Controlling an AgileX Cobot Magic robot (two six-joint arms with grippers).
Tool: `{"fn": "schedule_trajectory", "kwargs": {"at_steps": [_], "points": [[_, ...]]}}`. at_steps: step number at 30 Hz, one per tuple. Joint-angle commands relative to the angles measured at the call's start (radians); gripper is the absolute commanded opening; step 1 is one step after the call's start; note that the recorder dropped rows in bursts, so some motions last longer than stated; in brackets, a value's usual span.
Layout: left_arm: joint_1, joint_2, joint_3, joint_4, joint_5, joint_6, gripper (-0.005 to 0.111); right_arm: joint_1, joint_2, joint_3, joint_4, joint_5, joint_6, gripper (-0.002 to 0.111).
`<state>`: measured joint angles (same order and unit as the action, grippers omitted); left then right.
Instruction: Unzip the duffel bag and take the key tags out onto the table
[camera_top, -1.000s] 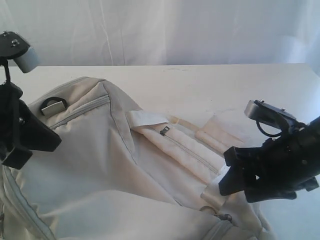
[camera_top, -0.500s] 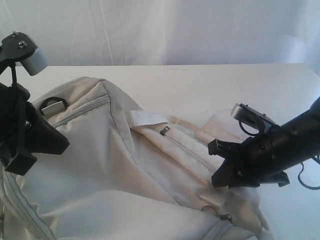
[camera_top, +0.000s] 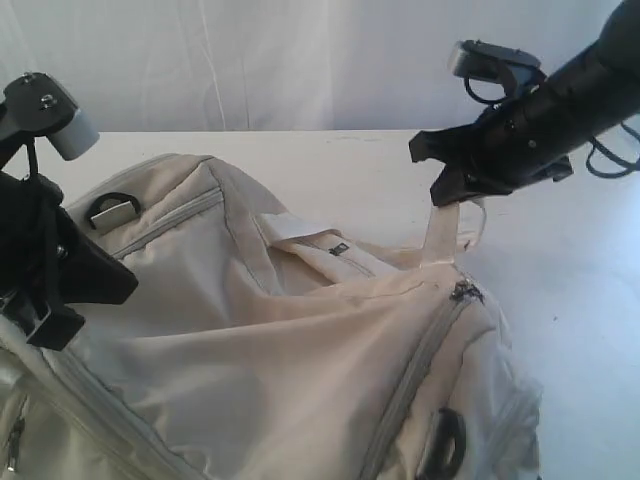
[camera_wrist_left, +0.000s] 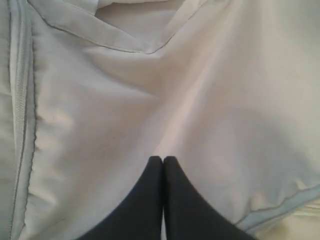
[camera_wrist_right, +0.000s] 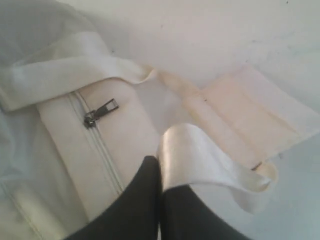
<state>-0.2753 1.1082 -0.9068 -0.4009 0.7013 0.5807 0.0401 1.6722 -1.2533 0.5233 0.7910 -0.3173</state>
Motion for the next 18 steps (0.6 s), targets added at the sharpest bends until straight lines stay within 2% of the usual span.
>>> {"fn": "schedule_trajectory", "kwargs": {"at_steps": [1,4,7,12,14,16,17,18], "points": [[-0.005,-0.002,0.006,-0.009,0.006,-0.001,0.0,-0.001,0.114,-0.217,-0.137,0.008,0.068,0.0],[-0.005,-0.002,0.006,-0.002,0.005,-0.003,0.0,-0.001,0.21,-0.403,-0.225,0.051,0.118,0.0],[-0.005,-0.002,0.006,0.009,0.002,-0.011,0.0,-0.001,0.26,-0.503,-0.26,0.09,0.141,0.0],[-0.005,-0.002,0.006,0.085,-0.01,-0.096,0.0,-0.001,0.308,-0.574,-0.236,0.204,0.143,0.0],[-0.005,-0.002,0.01,0.088,-0.019,-0.099,0.0,-0.001,0.312,-0.571,-0.189,0.305,0.14,0.002],[-0.005,-0.002,0.01,0.104,-0.025,-0.11,0.0,-0.001,0.312,-0.571,-0.18,0.385,0.135,0.016],[-0.005,-0.002,0.01,0.138,-0.035,-0.151,0.0,-0.001,0.301,-0.571,-0.18,0.428,0.135,0.031],[-0.005,-0.002,0.01,0.171,-0.043,-0.187,0.0,-0.001,0.295,-0.571,-0.18,0.43,0.135,0.04]]}}
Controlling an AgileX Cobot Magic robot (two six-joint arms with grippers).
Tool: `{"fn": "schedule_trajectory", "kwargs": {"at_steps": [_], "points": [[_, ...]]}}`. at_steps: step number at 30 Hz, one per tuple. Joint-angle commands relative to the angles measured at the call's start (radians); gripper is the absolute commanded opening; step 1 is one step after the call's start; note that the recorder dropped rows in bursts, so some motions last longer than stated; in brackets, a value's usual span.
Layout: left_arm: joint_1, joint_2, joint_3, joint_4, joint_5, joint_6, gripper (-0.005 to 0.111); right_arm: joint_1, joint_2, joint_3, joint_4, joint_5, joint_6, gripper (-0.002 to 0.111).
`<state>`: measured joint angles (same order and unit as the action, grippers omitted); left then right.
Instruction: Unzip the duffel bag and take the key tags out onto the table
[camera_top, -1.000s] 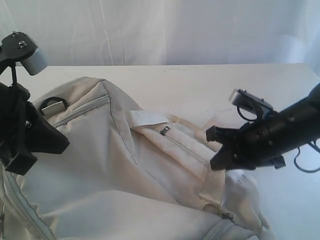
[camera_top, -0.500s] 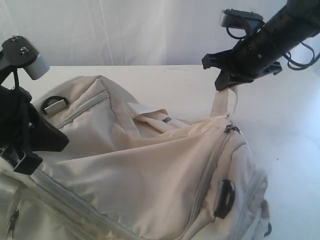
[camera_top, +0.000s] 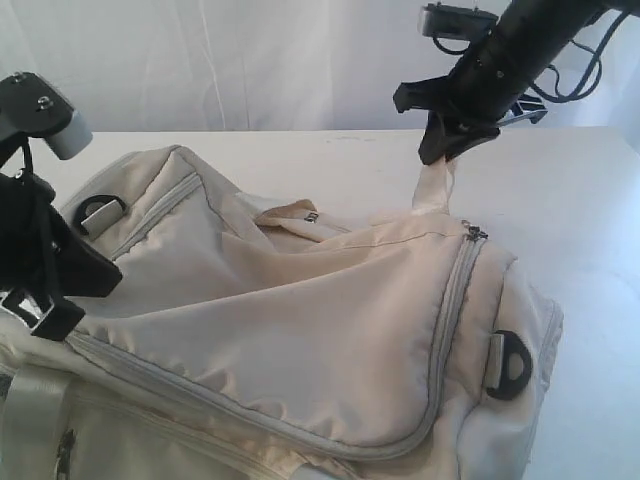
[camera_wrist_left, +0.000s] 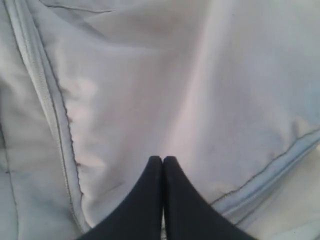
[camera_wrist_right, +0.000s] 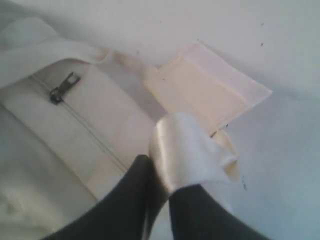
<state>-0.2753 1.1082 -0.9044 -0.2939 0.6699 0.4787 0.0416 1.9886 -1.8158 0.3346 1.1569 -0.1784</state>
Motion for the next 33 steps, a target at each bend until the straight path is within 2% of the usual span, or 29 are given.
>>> {"fn": "schedule_trajectory", "kwargs": {"at_steps": [1,2,3,4,5,7,9,10,15,17,19,22,24,26,29,33], "points": [[-0.003,-0.002,0.008,0.1,-0.026,-0.116,0.0,-0.003,-0.032,-0.009,0.008,0.064,-0.004,0.051],[0.003,-0.002,0.001,0.131,-0.048,-0.142,0.0,-0.003,-0.047,-0.009,0.008,0.064,-0.004,0.063],[0.038,0.004,-0.034,0.136,-0.031,-0.151,0.0,-0.003,-0.075,-0.009,0.008,0.064,0.004,0.075],[0.07,0.018,-0.073,0.122,0.016,-0.151,0.0,-0.003,-0.097,-0.001,0.007,0.064,0.011,0.079],[0.119,0.057,-0.168,0.101,0.152,-0.151,0.0,-0.003,-0.144,0.014,0.004,0.064,0.019,0.078],[0.211,0.159,-0.324,0.036,0.334,-0.122,0.0,-0.003,-0.226,0.037,-0.006,0.064,0.036,0.078],[0.268,0.287,-0.482,-0.041,0.509,-0.078,0.0,-0.003,-0.344,0.108,-0.01,0.064,0.06,0.078],[0.277,0.319,-0.519,-0.058,0.551,-0.078,0.0,-0.003,-0.387,0.146,-0.01,0.064,0.06,0.078],[0.285,0.45,-0.648,-0.049,0.551,-0.083,0.0,-0.003,-0.604,0.396,-0.013,0.064,0.08,0.078],[0.285,0.477,-0.659,-0.04,0.532,-0.08,0.004,-0.003,-0.696,0.517,-0.01,0.064,0.092,0.078],[0.285,0.493,-0.661,-0.031,0.492,-0.078,0.016,-0.003,-0.765,0.617,0.009,0.007,0.096,0.078],[0.285,0.518,-0.661,0.024,0.437,-0.067,0.044,-0.003,-0.838,0.752,0.039,-0.109,0.096,0.078],[0.285,0.531,-0.661,0.047,0.419,-0.067,0.068,-0.003,-0.847,0.83,0.053,-0.18,0.095,0.078],[0.285,0.543,-0.661,0.065,0.414,-0.067,0.083,-0.003,-0.843,0.894,0.065,-0.238,0.086,0.078],[0.285,0.565,-0.661,0.063,0.412,-0.078,0.083,-0.003,-0.819,0.956,0.075,-0.31,0.078,0.078],[0.285,0.606,-0.661,0.063,0.418,-0.092,0.07,-0.003,-0.777,0.98,0.084,-0.341,0.07,0.078]]}}
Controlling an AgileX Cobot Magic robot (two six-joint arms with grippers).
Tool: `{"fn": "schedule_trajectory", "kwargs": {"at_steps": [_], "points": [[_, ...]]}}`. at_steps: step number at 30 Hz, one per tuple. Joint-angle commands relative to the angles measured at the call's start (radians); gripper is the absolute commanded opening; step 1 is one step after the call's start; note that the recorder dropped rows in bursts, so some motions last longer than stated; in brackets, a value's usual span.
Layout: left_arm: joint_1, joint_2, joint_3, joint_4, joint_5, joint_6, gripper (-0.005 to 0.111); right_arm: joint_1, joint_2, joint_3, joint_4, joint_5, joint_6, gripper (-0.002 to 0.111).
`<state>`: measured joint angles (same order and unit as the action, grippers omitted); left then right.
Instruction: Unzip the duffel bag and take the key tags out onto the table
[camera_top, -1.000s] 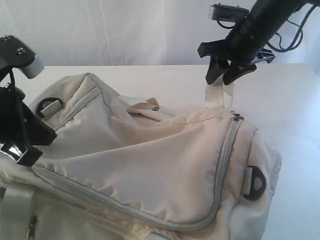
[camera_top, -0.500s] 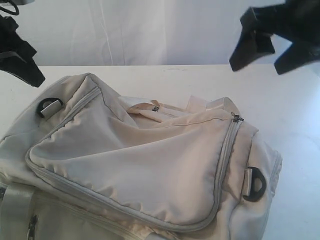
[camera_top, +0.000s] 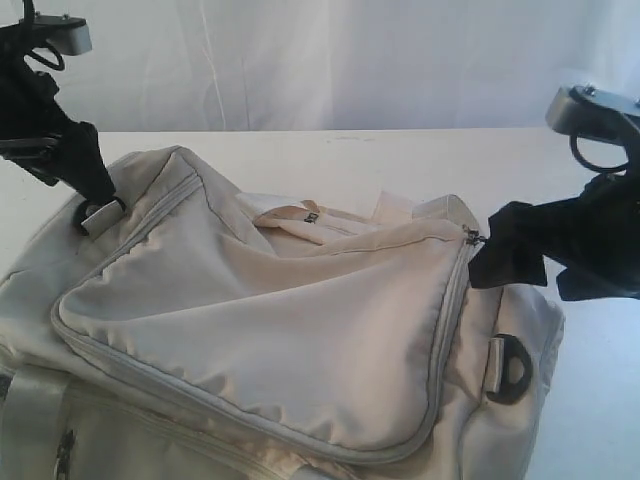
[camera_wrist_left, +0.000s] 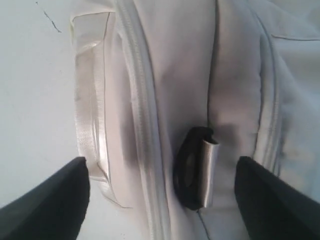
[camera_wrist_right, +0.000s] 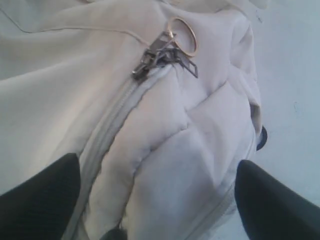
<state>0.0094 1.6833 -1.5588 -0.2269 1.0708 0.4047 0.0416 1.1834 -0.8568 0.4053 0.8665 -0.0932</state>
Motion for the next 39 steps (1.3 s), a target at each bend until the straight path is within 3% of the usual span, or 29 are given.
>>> {"fn": "schedule_trajectory", "kwargs": {"at_steps": [1,3,5,9,10,18,28,34,39], "points": [[0.0,0.042,-0.007,-0.004,0.022,-0.018,0.065,-0.003,0.043,0.021,0.013,-0.051,-0.026,0.078],[0.0,0.065,-0.007,-0.004,0.029,-0.032,0.054,-0.003,0.065,0.021,0.013,-0.053,-0.039,0.075],[0.0,0.079,-0.007,-0.004,0.04,-0.052,0.041,-0.003,0.088,0.021,0.013,-0.055,-0.041,0.063],[0.0,0.089,-0.007,-0.004,0.084,-0.07,0.004,-0.003,0.128,0.009,-0.02,-0.106,-0.088,0.012],[0.0,0.089,-0.007,-0.004,0.092,-0.07,0.0,-0.003,0.132,0.0,-0.041,-0.124,-0.093,0.001],[0.0,0.049,-0.007,-0.009,0.131,-0.099,0.0,-0.003,0.228,-0.255,-0.331,-0.09,0.025,0.0],[0.0,-0.032,0.039,-0.021,0.15,-0.143,0.0,-0.003,0.439,-0.483,-0.333,-0.021,0.004,0.0],[0.0,-0.091,0.178,-0.021,0.051,-0.143,0.0,-0.003,0.502,-0.566,-0.329,0.06,0.004,0.0],[0.0,-0.117,0.22,-0.026,-0.016,-0.143,0.0,-0.003,0.502,-0.566,-0.296,0.112,0.011,0.0]]}}
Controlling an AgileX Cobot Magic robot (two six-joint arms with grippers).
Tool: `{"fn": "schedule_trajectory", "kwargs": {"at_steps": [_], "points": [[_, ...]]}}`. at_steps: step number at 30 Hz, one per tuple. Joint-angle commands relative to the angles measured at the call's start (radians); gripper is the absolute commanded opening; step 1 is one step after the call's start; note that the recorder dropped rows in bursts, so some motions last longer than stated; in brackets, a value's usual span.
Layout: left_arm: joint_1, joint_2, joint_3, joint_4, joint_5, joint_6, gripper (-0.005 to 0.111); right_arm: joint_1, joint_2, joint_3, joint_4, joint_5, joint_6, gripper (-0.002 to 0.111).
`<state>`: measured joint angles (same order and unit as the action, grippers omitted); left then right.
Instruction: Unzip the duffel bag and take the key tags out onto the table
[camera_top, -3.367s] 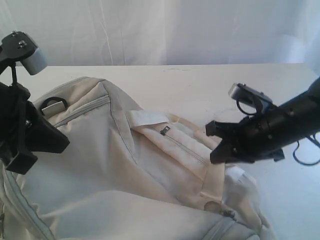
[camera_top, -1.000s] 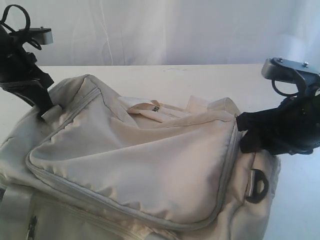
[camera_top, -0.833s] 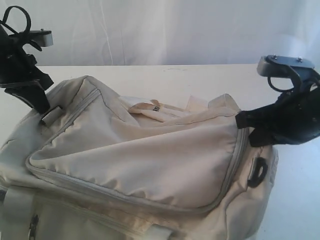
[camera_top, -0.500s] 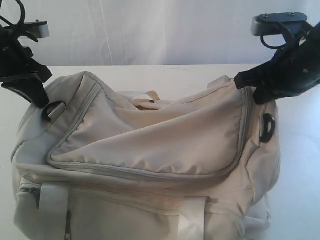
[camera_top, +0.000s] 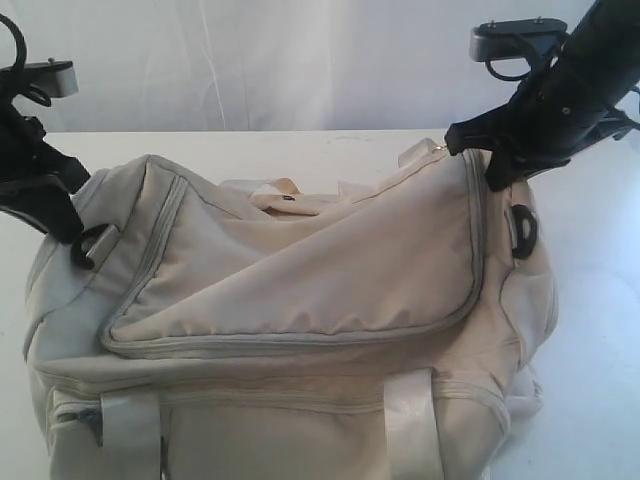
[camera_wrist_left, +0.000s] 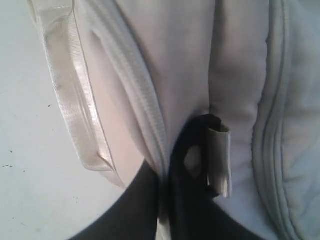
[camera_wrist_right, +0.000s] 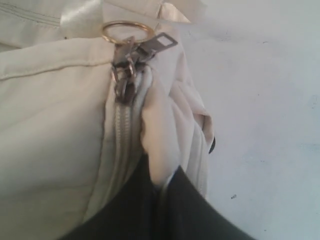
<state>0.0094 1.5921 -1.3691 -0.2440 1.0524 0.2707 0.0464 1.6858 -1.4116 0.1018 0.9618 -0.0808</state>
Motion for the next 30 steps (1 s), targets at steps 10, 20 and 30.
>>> {"fn": "schedule_trajectory", "kwargs": {"at_steps": [10,20,30], "points": [[0.0,-0.086,-0.231,-0.001,0.018,-0.016,0.066,-0.008,-0.15,-0.03,0.016,0.091,-0.012,0.054],[-0.187,0.353,-0.436,-0.703,-0.009,0.222,0.066,-0.008,-0.4,-0.03,0.029,0.253,0.005,0.054],[-0.355,0.637,-0.663,-0.729,-0.199,0.254,0.066,-0.008,-0.437,-0.023,0.031,0.238,0.007,0.054]]}}
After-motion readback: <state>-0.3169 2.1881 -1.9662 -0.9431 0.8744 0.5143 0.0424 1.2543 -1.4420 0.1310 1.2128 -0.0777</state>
